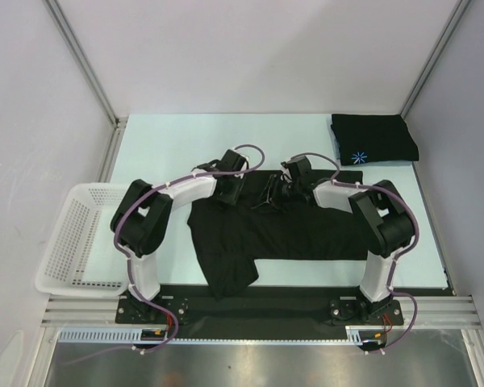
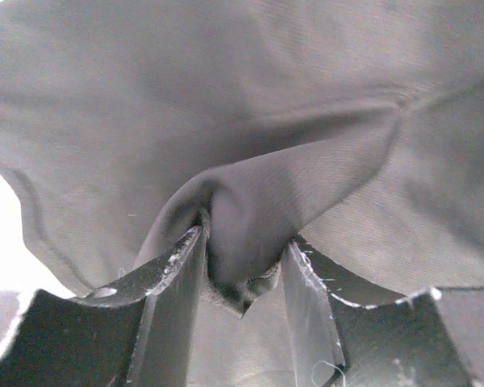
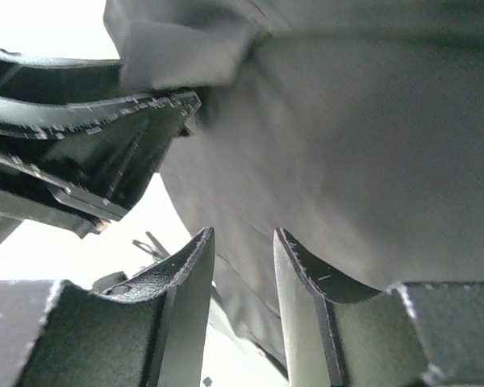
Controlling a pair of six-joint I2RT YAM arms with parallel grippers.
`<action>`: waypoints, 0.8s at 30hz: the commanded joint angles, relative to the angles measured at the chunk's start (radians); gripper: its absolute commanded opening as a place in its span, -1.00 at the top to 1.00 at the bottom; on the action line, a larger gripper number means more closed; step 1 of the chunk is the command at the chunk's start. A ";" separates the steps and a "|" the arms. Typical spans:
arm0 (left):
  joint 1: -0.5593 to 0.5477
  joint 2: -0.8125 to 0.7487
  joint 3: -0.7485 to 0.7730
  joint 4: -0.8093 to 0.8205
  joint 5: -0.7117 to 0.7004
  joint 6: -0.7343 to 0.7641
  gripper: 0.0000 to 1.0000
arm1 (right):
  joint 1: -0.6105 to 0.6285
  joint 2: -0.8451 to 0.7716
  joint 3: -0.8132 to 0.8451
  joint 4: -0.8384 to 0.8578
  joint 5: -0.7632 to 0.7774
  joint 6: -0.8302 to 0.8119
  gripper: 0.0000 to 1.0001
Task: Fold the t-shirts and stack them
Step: Fold the tshirt
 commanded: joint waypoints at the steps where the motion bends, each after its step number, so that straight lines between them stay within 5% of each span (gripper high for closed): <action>1: 0.036 0.005 0.051 -0.026 -0.057 0.053 0.04 | 0.012 0.059 0.070 0.129 -0.047 0.115 0.18; 7: 0.078 0.035 0.104 -0.035 -0.032 0.058 0.01 | 0.026 0.162 0.125 0.193 -0.060 0.175 0.20; 13: 0.102 0.074 0.186 -0.060 -0.015 0.072 -0.02 | 0.043 0.219 0.188 0.230 -0.054 0.193 0.41; 24: 0.121 0.058 0.162 -0.047 0.066 0.067 -0.03 | 0.045 0.300 0.216 0.371 -0.008 0.370 0.09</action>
